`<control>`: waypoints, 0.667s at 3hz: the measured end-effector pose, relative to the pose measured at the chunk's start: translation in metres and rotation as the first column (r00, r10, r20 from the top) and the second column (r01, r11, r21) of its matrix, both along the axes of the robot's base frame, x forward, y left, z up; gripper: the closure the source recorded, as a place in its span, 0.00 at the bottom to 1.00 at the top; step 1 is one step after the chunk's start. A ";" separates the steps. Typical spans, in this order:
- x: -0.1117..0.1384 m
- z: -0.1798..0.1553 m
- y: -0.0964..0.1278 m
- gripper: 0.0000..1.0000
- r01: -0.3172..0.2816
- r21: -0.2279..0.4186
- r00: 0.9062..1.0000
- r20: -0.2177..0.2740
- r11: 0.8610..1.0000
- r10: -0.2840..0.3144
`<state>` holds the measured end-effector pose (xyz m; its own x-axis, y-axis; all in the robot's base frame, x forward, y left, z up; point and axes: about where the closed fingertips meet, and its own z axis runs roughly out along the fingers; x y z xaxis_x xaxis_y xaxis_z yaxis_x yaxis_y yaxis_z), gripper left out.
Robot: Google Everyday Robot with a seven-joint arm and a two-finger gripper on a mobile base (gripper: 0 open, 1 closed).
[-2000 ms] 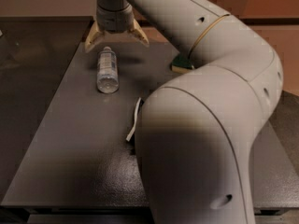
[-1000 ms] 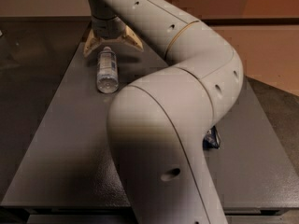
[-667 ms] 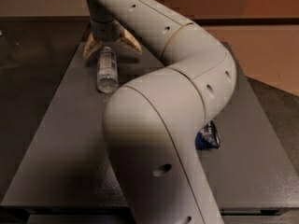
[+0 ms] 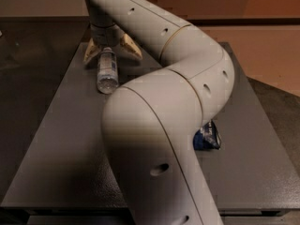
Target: Place blue plastic bottle upright
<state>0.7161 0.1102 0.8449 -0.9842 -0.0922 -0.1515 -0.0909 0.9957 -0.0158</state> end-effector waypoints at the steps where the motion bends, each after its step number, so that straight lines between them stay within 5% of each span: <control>1: -0.003 -0.002 0.001 0.18 0.000 -0.004 1.000 -0.013 1.000 0.000; 2: -0.006 0.004 0.005 0.41 -0.015 -0.002 1.000 -0.005 1.000 0.015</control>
Offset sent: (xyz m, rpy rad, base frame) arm -0.0234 -0.0017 0.0183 -0.0365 0.0398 0.0269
